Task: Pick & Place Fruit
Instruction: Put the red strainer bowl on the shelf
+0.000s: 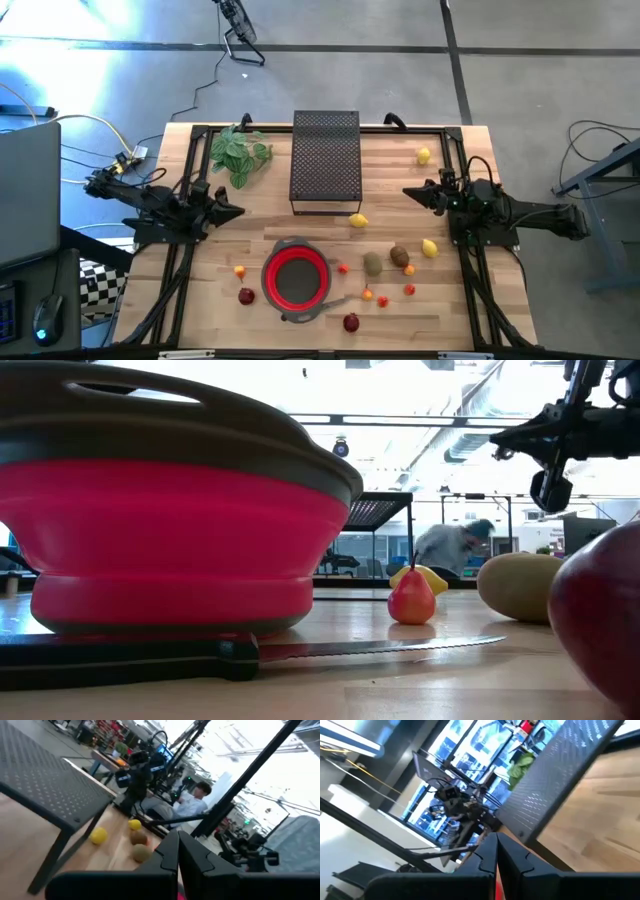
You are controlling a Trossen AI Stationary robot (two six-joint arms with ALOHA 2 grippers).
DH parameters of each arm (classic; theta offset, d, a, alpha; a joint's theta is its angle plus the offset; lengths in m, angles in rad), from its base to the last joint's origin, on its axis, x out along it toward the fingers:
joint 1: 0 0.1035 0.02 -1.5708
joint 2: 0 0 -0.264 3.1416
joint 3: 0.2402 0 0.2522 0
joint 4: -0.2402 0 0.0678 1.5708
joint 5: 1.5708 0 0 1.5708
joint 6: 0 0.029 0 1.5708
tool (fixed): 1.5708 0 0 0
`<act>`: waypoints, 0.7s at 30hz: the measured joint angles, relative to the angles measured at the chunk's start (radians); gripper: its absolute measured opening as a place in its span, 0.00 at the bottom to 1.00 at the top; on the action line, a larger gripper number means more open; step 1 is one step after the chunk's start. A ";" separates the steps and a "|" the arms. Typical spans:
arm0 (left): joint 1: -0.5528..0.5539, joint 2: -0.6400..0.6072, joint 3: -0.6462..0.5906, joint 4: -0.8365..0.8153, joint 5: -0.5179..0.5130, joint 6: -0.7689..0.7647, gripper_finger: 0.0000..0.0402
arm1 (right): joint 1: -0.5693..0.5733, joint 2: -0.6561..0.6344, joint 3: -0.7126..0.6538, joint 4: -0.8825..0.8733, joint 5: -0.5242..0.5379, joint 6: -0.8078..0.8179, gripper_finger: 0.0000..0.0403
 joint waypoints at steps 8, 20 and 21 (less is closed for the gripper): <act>0.000 0.047 0.076 -0.002 -0.004 0.045 0.00 | 0.000 0.002 0.049 -0.004 0.002 -0.011 0.00; 0.000 0.224 0.246 -0.015 -0.048 0.089 0.00 | 0.000 0.142 0.251 -0.003 0.032 -0.147 0.00; 0.000 0.243 0.263 -0.023 -0.049 0.089 0.00 | 0.000 0.169 0.272 -0.008 0.032 -0.162 0.00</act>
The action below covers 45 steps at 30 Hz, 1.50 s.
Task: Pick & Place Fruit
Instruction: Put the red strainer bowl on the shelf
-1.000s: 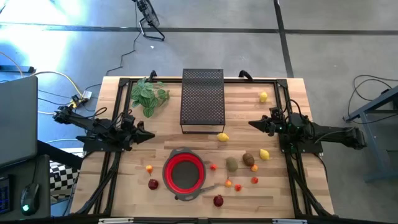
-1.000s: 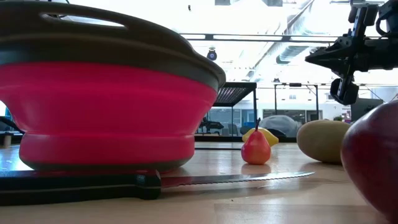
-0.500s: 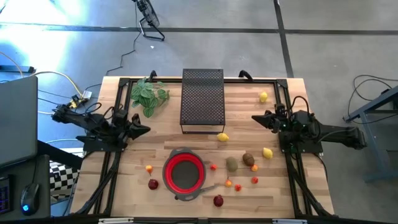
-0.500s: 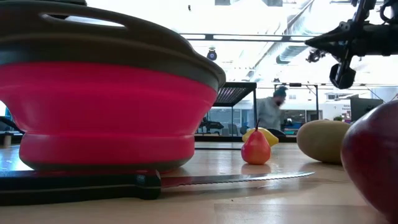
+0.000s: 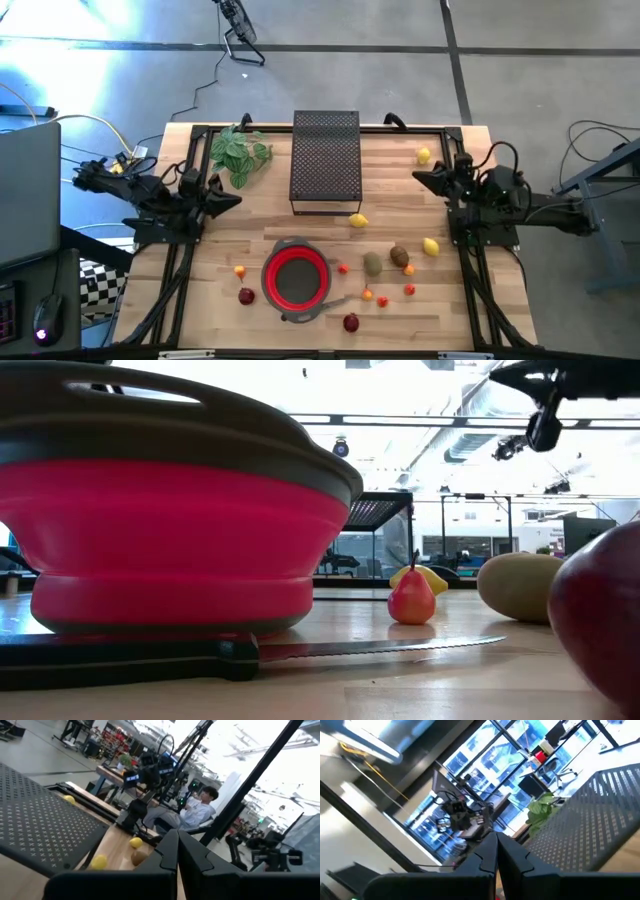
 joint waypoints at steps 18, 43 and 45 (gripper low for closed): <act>0.000 0.387 0.417 -0.239 -0.165 0.094 0.00 | 0.000 0.465 0.405 -0.224 0.024 -0.112 0.00; 0.000 0.517 0.641 -0.548 -0.188 0.070 0.00 | 0.165 0.697 0.624 -0.423 0.122 -0.183 0.00; 0.000 0.520 0.641 -0.558 -0.184 0.070 0.00 | 0.191 0.714 0.624 -0.421 0.121 -0.198 0.00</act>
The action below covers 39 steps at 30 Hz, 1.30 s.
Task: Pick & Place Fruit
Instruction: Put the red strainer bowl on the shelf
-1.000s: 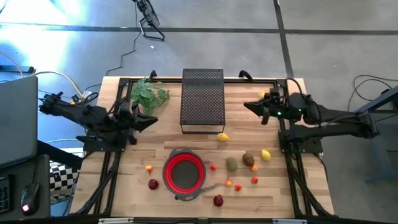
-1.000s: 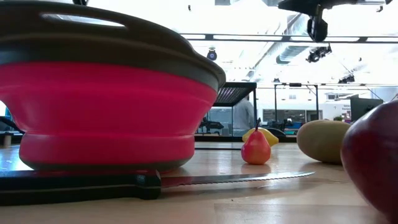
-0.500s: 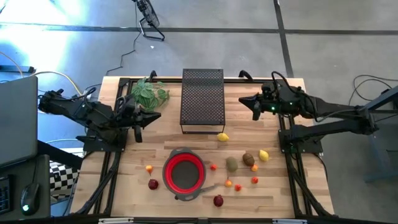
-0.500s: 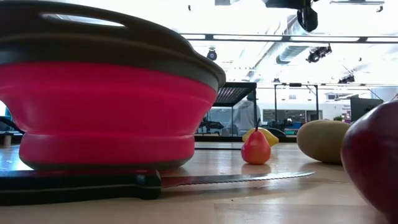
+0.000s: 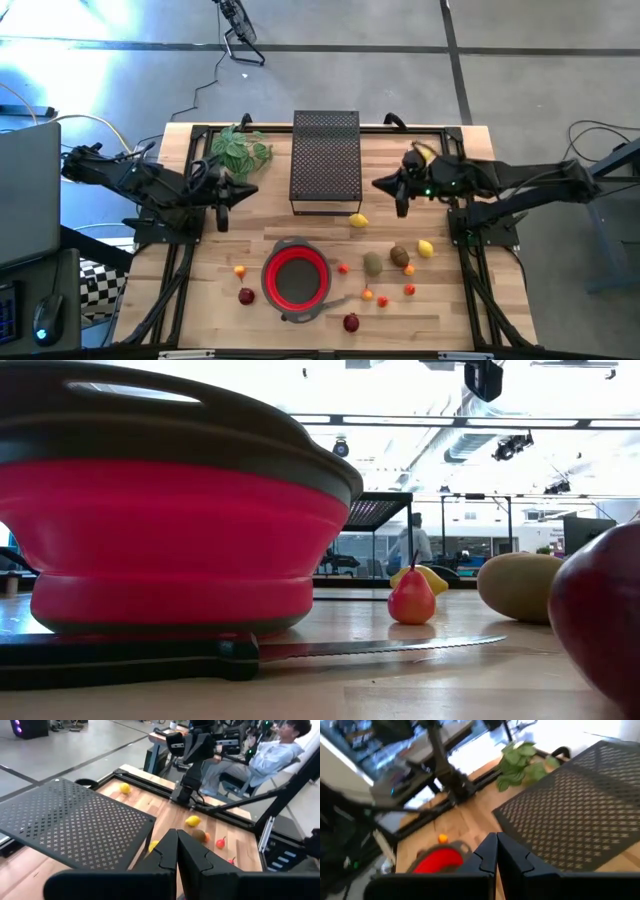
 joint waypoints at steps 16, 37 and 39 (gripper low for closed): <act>0.000 0.005 0.000 0.000 0.109 0.023 0.00 | 0.038 0.025 0.000 0.128 -0.002 -0.085 0.00; 0.000 0.076 -0.001 0.004 0.246 -0.105 0.00 | 0.038 0.025 0.000 0.230 -0.048 -0.087 0.00; 0.000 0.085 -0.001 0.008 0.270 -0.108 0.00 | 0.038 0.025 0.000 0.244 -0.048 -0.087 0.00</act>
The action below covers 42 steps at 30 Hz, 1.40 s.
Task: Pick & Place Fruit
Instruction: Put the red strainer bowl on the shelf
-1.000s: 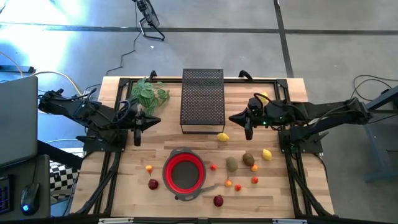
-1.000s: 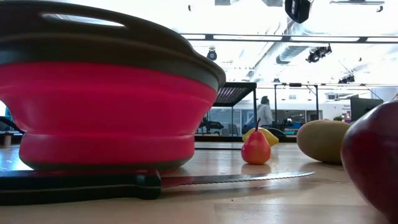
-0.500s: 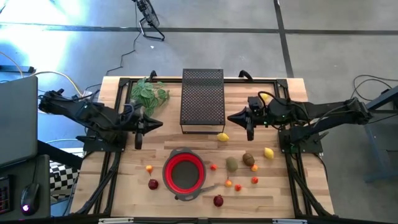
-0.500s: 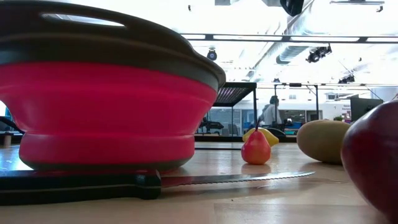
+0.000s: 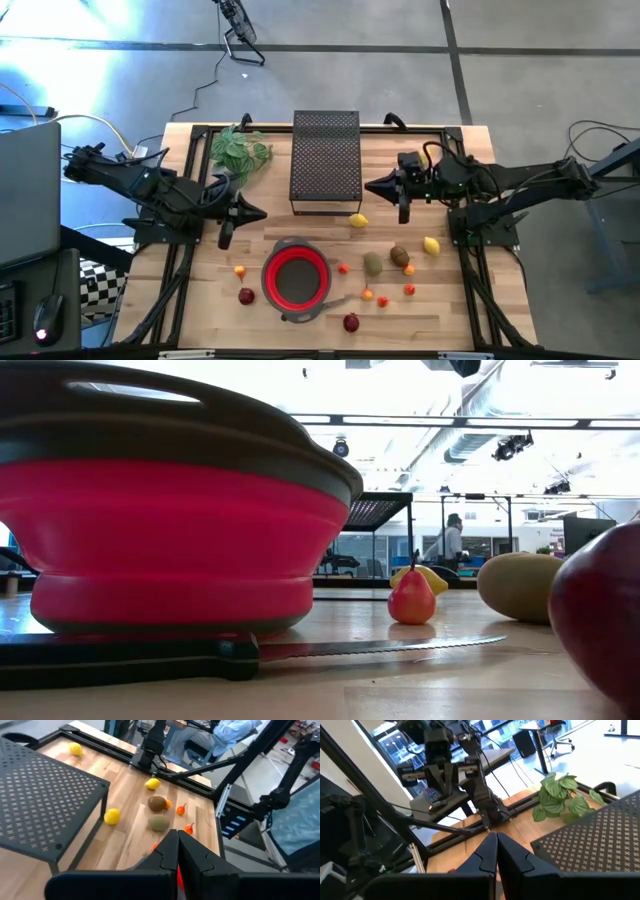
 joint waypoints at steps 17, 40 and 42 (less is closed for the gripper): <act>-0.001 0.065 0.000 -0.011 0.073 -0.156 0.00 | 0.000 0.000 0.000 0.002 0.000 0.007 0.00; -0.001 0.217 0.001 -0.311 0.258 -0.468 0.00 | 0.000 0.000 -0.001 -0.014 0.004 -0.026 0.00; -0.004 0.234 0.000 -0.311 0.266 -0.468 0.00 | 0.000 0.000 -0.001 -0.013 0.004 -0.026 0.00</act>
